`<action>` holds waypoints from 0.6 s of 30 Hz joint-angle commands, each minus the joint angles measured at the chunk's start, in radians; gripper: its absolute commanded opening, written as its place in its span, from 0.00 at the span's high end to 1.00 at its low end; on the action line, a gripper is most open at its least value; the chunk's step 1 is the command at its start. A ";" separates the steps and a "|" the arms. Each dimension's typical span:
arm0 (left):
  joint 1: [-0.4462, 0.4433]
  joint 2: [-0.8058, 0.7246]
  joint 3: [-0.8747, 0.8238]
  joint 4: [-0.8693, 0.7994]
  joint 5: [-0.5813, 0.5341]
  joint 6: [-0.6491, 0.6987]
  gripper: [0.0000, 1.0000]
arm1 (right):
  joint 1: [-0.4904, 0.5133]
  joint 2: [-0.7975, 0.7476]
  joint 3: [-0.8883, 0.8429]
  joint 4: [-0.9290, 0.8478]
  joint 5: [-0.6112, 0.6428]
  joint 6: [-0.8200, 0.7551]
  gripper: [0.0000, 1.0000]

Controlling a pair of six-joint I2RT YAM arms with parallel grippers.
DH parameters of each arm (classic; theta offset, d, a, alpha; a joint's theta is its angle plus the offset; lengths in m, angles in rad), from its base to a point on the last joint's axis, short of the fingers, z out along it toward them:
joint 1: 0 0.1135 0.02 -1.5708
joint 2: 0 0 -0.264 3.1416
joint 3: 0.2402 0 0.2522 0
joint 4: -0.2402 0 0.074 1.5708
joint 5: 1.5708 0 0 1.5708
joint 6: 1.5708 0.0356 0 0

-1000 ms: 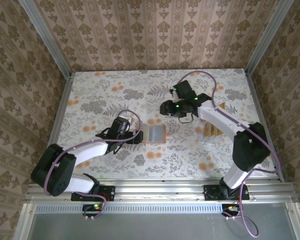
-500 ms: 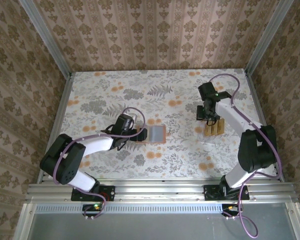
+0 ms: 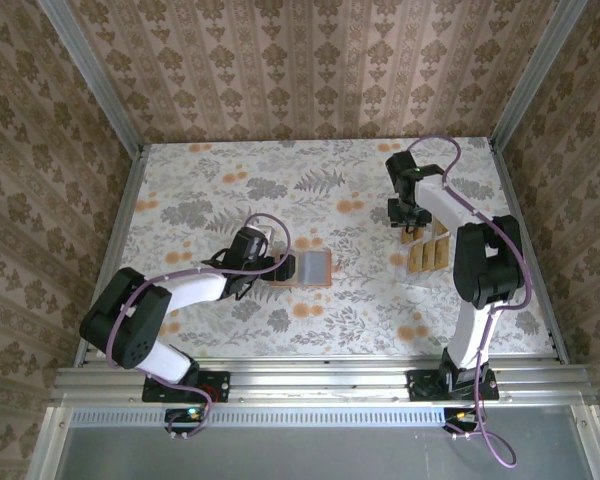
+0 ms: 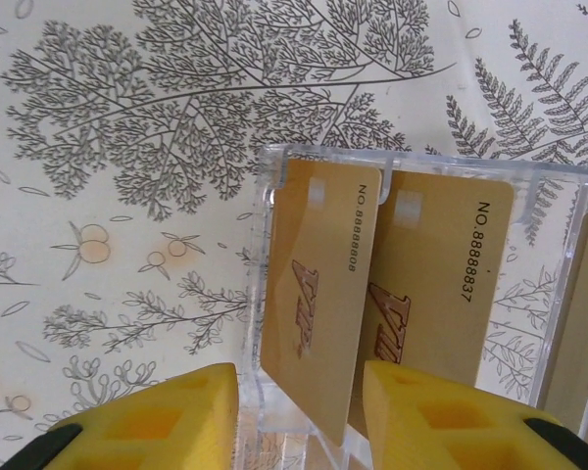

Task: Put the credit cards into the card holder
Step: Pick up the credit card from the storage box.

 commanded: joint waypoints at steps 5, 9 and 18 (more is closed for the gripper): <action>-0.002 0.010 0.010 0.017 0.002 -0.012 0.01 | -0.012 0.033 0.014 -0.038 0.036 -0.006 0.61; -0.005 0.009 0.012 0.015 0.001 -0.013 0.01 | -0.013 0.055 0.015 -0.033 0.014 -0.005 0.61; -0.008 0.004 0.013 0.005 -0.008 -0.010 0.01 | -0.021 0.063 -0.002 -0.003 -0.041 0.004 0.68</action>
